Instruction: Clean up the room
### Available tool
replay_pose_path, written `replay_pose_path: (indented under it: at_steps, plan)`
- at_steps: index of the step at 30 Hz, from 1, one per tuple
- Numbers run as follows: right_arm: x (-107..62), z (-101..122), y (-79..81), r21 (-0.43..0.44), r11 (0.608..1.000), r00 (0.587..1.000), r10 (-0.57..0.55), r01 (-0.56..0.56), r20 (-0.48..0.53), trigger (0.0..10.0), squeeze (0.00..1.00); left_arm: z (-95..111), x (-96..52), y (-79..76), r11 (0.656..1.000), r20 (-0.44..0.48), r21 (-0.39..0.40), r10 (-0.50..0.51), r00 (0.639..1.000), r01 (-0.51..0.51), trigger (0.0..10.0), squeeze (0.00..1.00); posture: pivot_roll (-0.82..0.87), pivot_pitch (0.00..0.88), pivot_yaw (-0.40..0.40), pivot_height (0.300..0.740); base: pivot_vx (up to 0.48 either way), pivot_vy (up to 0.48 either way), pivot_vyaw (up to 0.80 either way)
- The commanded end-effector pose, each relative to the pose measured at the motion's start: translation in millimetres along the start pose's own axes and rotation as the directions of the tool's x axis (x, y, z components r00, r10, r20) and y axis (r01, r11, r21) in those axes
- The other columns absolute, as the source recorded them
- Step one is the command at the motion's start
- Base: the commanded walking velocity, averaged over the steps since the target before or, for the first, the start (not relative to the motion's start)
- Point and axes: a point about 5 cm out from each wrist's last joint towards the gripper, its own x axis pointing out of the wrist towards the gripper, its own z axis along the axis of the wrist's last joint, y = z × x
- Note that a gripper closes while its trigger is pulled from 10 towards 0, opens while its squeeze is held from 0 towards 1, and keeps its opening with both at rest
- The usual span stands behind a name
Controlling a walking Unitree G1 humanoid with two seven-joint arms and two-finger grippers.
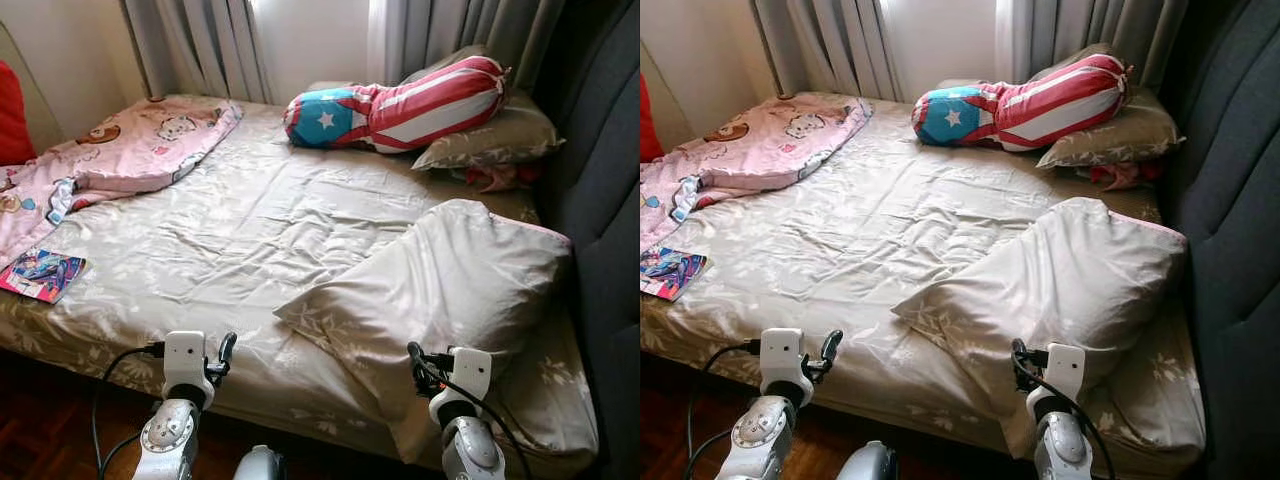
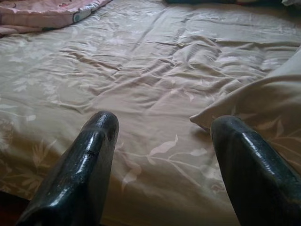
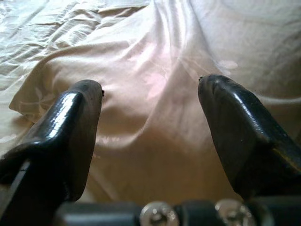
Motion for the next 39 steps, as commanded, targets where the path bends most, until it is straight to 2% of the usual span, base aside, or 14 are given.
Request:
replay_pose_path:
  at_steps: [1,19,25,26,27,35,39]
  plan:
    - [2.9,2.1,3.3,0.0,1.0,1.0,0.012,-0.012,-0.001,10.0,0.0,3.7,2.9,1.8,1.0,0.015,-0.006,0.004,1.0,-0.004,10.0,0.0,-0.01,0.0,0.01,0.65,0.311,0.0,0.0]
    - [6.1,4.7,3.6,0.003,1.0,1.0,0.007,-0.007,-0.002,10.0,0.0,4.7,4.0,0.5,1.0,0.021,-0.009,-0.003,1.0,0.003,10.0,0.0,0.0,0.0,0.008,0.65,0.337,0.0,0.0]
    - [6.2,-0.1,0.5,-0.032,0.999,0.998,-0.022,0.02,-0.052,10.0,0.0,5.1,4.3,-0.6,1.0,0.018,-0.01,-0.016,1.0,0.016,10.0,0.0,0.0,0.0,0.011,0.65,0.0,0.0,0.0]
    - [5.5,-2.9,0.7,-0.01,1.0,0.997,-0.015,0.014,-0.07,10.0,0.13,5.1,4.3,-0.6,1.0,0.018,-0.01,-0.017,1.0,0.017,10.0,0.0,0.0,0.0,0.011,0.65,0.0,0.0,0.0]
    - [4.8,-5.8,1.3,-0.004,1.0,0.996,-0.006,0.006,-0.091,10.0,1.0,5.0,4.3,-0.7,1.0,0.017,-0.009,-0.018,1.0,0.019,10.0,0.0,0.0,0.0,0.011,0.65,0.0,0.0,0.0]
    - [8.4,-11.0,-1.0,0.061,0.995,0.981,-0.06,0.073,-0.184,10.0,1.0,7.1,1.5,4.8,1.0,0.023,0.003,-0.031,0.999,0.031,10.0,0.0,0.02,0.0,0.034,0.65,0.0,0.0,0.0]
    - [11.9,-10.2,1.0,0.112,0.992,0.977,-0.036,0.061,-0.212,10.0,1.0,7.1,0.0,7.3,0.999,0.017,0.02,-0.046,0.999,0.046,10.0,0.0,0.03,0.0,0.045,0.65,0.0,0.0,0.0]
